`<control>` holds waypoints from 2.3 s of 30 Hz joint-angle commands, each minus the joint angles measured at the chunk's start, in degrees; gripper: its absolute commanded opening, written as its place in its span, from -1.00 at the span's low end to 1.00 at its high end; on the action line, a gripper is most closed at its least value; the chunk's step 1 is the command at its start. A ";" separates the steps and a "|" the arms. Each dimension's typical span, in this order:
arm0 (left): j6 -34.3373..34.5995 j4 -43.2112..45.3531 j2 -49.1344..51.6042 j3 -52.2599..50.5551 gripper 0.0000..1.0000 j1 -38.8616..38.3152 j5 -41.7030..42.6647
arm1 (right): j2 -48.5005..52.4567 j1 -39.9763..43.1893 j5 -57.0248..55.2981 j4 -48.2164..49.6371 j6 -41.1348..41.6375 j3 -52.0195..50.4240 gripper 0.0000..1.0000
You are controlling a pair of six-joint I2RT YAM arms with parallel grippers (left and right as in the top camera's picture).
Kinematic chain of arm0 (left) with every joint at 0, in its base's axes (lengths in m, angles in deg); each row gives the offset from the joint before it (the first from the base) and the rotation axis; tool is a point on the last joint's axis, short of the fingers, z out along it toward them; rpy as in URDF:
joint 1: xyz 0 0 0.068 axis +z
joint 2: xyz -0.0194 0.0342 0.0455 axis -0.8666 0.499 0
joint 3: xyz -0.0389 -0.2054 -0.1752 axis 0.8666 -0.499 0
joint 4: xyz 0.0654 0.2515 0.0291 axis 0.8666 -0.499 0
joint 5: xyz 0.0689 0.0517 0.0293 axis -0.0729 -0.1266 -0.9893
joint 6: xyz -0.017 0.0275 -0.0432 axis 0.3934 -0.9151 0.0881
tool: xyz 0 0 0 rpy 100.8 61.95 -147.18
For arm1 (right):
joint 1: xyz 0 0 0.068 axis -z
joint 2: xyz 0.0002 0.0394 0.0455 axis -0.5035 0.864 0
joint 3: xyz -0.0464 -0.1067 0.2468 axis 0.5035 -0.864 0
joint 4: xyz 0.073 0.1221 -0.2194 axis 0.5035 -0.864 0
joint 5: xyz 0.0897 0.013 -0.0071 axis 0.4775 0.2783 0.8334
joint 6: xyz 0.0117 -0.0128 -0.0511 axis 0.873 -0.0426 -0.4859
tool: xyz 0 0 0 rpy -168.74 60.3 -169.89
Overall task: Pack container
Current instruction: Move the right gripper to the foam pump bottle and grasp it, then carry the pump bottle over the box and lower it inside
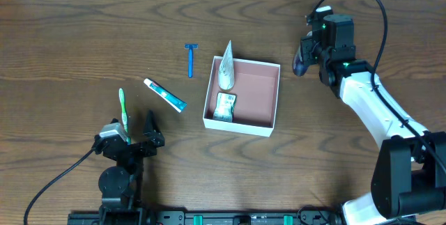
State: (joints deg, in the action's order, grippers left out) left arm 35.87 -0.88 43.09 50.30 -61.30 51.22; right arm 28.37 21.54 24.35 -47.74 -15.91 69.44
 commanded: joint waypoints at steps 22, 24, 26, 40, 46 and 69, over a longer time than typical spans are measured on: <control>-0.55 -1.84 -0.02 -1.36 0.96 0.20 -0.44 | -12.13 0.37 4.42 -3.98 3.52 3.39 -0.73; -0.55 -1.84 -0.02 -1.36 0.96 0.20 -0.42 | -15.61 0.37 6.82 -5.55 5.38 3.39 -0.74; -0.55 -1.84 -0.02 -1.36 0.96 0.20 -0.42 | -19.21 0.37 9.03 -7.50 7.67 3.39 -0.74; -0.55 -1.84 -0.02 -1.36 0.96 0.20 -0.42 | -27.69 -3.76 28.94 -16.11 19.50 3.32 -0.73; -0.55 -1.84 -0.02 -1.36 0.96 0.20 -0.42 | -22.01 -9.42 26.10 -14.91 19.54 3.32 -0.72; -0.55 -1.84 -0.02 -1.36 0.96 0.20 -0.42 | -12.90 -23.67 -1.16 -10.01 9.75 3.32 -0.84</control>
State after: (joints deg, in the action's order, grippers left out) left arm 35.87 -0.88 43.09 50.30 -61.30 51.25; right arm 15.96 0.15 29.64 -58.63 -3.67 70.95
